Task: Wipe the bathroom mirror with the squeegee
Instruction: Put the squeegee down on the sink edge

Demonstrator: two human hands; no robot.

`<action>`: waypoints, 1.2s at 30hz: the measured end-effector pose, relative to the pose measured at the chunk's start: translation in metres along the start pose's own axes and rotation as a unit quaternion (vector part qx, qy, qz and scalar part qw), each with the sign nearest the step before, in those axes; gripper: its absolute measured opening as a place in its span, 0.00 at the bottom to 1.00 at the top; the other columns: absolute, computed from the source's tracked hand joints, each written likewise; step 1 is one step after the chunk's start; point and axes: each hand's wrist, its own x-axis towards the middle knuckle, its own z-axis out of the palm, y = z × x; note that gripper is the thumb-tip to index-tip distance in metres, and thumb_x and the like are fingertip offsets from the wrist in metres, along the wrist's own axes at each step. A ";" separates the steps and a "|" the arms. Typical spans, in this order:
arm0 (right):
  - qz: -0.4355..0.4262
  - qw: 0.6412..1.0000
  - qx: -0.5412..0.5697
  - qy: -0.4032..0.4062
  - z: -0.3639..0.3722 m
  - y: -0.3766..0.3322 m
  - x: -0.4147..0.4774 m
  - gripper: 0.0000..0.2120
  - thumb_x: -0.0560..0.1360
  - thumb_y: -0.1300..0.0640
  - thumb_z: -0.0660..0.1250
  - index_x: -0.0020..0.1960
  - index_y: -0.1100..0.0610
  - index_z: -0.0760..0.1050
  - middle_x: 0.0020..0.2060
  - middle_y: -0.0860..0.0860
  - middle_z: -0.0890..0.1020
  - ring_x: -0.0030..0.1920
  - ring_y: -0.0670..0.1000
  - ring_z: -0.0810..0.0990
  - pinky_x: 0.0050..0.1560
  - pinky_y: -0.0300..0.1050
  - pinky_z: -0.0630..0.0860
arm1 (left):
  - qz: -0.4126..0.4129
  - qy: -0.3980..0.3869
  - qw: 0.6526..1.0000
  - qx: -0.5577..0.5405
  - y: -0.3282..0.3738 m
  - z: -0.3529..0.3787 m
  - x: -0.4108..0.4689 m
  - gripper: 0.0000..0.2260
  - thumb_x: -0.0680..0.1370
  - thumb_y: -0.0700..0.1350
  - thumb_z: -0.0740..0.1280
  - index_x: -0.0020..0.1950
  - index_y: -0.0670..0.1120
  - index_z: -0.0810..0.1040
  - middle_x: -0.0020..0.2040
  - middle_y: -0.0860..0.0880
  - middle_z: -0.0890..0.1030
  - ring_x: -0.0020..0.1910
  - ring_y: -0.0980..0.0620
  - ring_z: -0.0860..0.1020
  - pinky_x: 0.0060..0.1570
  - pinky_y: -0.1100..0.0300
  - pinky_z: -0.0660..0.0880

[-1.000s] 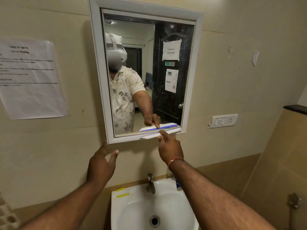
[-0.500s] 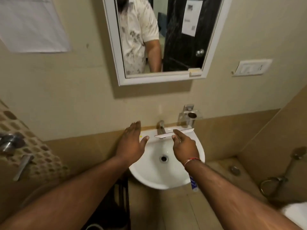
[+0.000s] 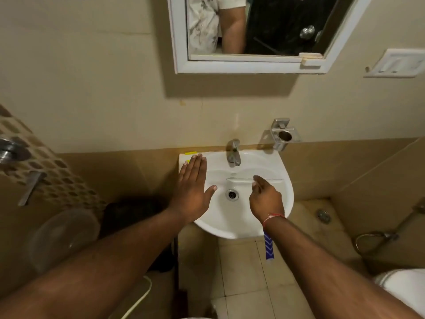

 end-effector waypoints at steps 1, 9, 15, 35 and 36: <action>-0.010 1.000 -0.001 -0.003 0.007 -0.001 -0.001 0.19 0.87 0.47 0.60 0.76 0.43 0.78 0.64 0.53 0.87 0.63 0.61 0.84 0.63 0.52 0.79 | -0.008 -0.006 1.000 -0.008 -0.006 0.005 0.000 0.40 0.89 0.59 0.61 0.91 0.40 0.47 0.92 0.43 0.45 0.92 0.45 0.41 0.90 0.45 0.41; -0.122 0.987 -0.039 -0.099 0.116 -0.041 -0.013 0.20 0.89 0.46 0.59 0.78 0.44 0.76 0.69 0.49 0.85 0.67 0.58 0.83 0.68 0.48 0.76 | -0.113 -0.006 0.993 -0.012 -0.089 0.057 -0.062 0.41 0.88 0.61 0.61 0.92 0.42 0.47 0.92 0.43 0.48 0.92 0.46 0.44 0.90 0.48 0.41; -0.217 0.947 -0.054 -0.231 0.235 -0.076 -0.034 0.22 0.89 0.49 0.61 0.82 0.50 0.72 0.69 0.56 0.84 0.69 0.59 0.82 0.65 0.40 0.73 | -0.231 0.023 0.972 -0.032 -0.169 0.072 -0.126 0.40 0.85 0.54 0.72 0.87 0.34 0.61 0.88 0.35 0.63 0.89 0.35 0.61 0.86 0.34 0.62; -0.144 0.863 -0.201 -0.441 0.627 0.005 -0.028 0.30 0.89 0.59 0.61 0.88 0.56 0.54 0.84 0.64 0.62 0.83 0.63 0.63 0.83 0.50 0.55 | -0.466 -0.025 0.879 -0.096 -0.336 0.270 -0.267 0.42 0.87 0.56 0.68 0.90 0.36 0.49 0.91 0.36 0.50 0.91 0.37 0.47 0.90 0.41 0.45; -0.150 0.862 -0.197 -0.442 0.635 0.003 -0.025 0.30 0.89 0.60 0.61 0.88 0.56 0.54 0.85 0.63 0.60 0.84 0.62 0.62 0.83 0.49 0.54 | -0.469 -0.021 0.878 -0.099 -0.339 0.275 -0.267 0.43 0.87 0.56 0.68 0.90 0.36 0.49 0.91 0.36 0.50 0.91 0.37 0.47 0.90 0.40 0.45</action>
